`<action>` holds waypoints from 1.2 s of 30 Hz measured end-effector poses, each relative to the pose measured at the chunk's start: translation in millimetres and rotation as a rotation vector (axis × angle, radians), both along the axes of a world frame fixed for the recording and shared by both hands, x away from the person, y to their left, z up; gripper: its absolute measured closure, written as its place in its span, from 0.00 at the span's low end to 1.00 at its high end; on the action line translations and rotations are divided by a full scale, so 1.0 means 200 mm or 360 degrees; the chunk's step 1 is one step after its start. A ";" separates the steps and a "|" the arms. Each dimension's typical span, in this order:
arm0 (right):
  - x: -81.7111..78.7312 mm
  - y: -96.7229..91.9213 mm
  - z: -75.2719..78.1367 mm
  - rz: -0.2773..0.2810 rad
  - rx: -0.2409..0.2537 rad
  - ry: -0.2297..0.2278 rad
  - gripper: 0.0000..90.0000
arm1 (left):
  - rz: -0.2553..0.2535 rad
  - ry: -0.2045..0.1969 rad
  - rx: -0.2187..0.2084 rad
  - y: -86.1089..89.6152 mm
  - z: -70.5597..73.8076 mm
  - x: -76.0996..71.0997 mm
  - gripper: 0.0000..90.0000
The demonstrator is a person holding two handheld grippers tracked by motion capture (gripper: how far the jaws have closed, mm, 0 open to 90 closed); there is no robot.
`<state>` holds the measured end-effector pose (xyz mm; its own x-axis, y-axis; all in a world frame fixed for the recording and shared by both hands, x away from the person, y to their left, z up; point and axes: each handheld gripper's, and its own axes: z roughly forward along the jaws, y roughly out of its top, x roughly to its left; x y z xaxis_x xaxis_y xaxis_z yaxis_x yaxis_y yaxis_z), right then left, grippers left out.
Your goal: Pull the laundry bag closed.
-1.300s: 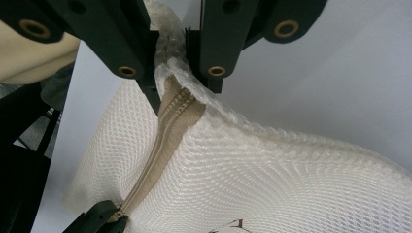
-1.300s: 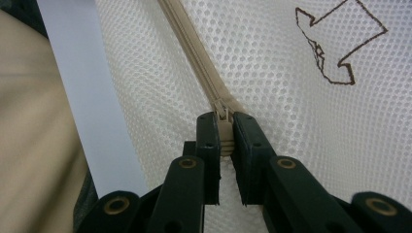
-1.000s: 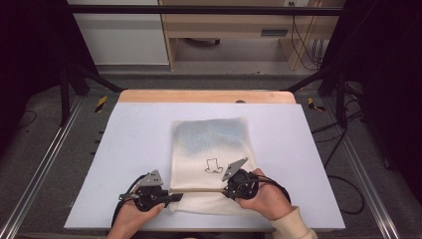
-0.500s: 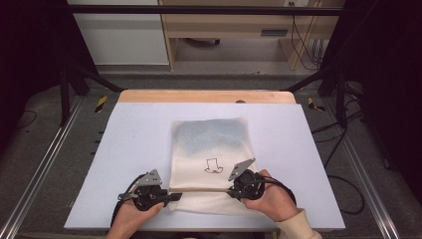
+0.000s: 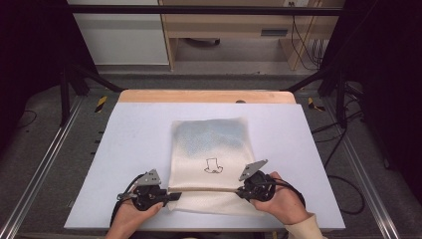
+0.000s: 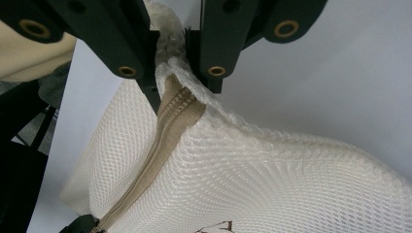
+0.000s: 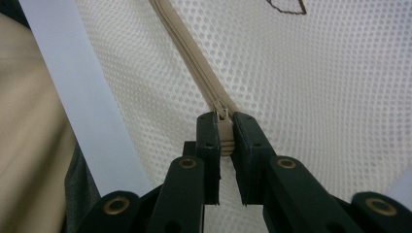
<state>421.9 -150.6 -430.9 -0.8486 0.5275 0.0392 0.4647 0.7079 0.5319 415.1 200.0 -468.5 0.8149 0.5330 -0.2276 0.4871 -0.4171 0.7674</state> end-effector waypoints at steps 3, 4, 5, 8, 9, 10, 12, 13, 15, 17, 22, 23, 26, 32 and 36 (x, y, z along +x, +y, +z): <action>-0.01 -0.04 -0.01 -0.0027 -0.0001 0.0005 0.91 | -0.0001 0.0001 0.0002 0.00 0.00 0.00 0.93; -0.01 -0.05 -0.02 -0.0042 0.0004 0.0005 0.91 | -0.0003 0.0004 0.0003 0.00 0.00 0.00 0.93; -0.01 -0.06 -0.02 -0.0042 0.0004 0.0009 0.91 | -0.0002 0.0004 0.0004 0.00 0.00 0.00 0.93; -0.02 -0.07 -0.02 -0.0054 0.0012 0.0004 0.91 | -0.0001 0.0004 0.0005 0.00 0.00 0.00 0.93; -0.02 -0.08 -0.02 -0.0062 0.0013 0.0000 0.91 | -0.0001 0.0003 0.0004 0.00 0.00 0.00 0.93; -0.02 -0.08 -0.02 -0.0062 0.0013 0.0005 0.91 | 0.0000 0.0000 0.0003 0.00 0.00 0.00 0.93; -0.02 -0.09 -0.02 -0.0072 0.0022 0.0002 0.91 | 0.0002 0.0001 0.0001 0.00 0.00 0.00 0.93; -0.02 -0.10 -0.02 -0.0076 0.0019 0.0005 0.91 | 0.0002 0.0001 0.0002 0.00 0.00 0.00 0.93; -0.02 -0.11 -0.02 -0.0081 0.0021 0.0003 0.91 | 0.0002 0.0002 0.0001 0.00 0.00 0.00 0.93; -0.02 -0.12 -0.02 -0.0091 0.0025 0.0004 0.91 | 0.0002 0.0002 0.0001 0.00 0.00 0.00 0.93; -0.03 -0.16 -0.02 -0.0120 0.0026 0.0002 0.91 | 0.0009 -0.0007 0.0005 0.01 0.00 0.00 0.93; -0.03 -0.16 -0.02 -0.0127 0.0028 0.0007 0.91 | 0.0013 -0.0008 0.0006 0.01 0.00 0.00 0.93; -0.03 -0.18 -0.02 -0.0134 0.0028 0.0005 0.91 | 0.0019 -0.0008 -0.0003 0.01 0.01 0.00 0.93; -0.03 -0.20 -0.04 -0.0149 0.0024 0.0016 0.91 | 0.0034 -0.0014 -0.0002 0.02 0.01 0.01 0.93; -0.03 -0.21 -0.04 -0.0170 0.0017 0.0030 0.91 | 0.0039 -0.0017 0.0004 0.03 0.01 0.01 0.93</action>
<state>415.9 -192.4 -439.8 -0.7865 0.6145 0.0610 0.5474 0.6480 0.5297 416.5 205.2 -466.4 0.8041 0.5532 -0.2178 0.4889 -0.4070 0.7716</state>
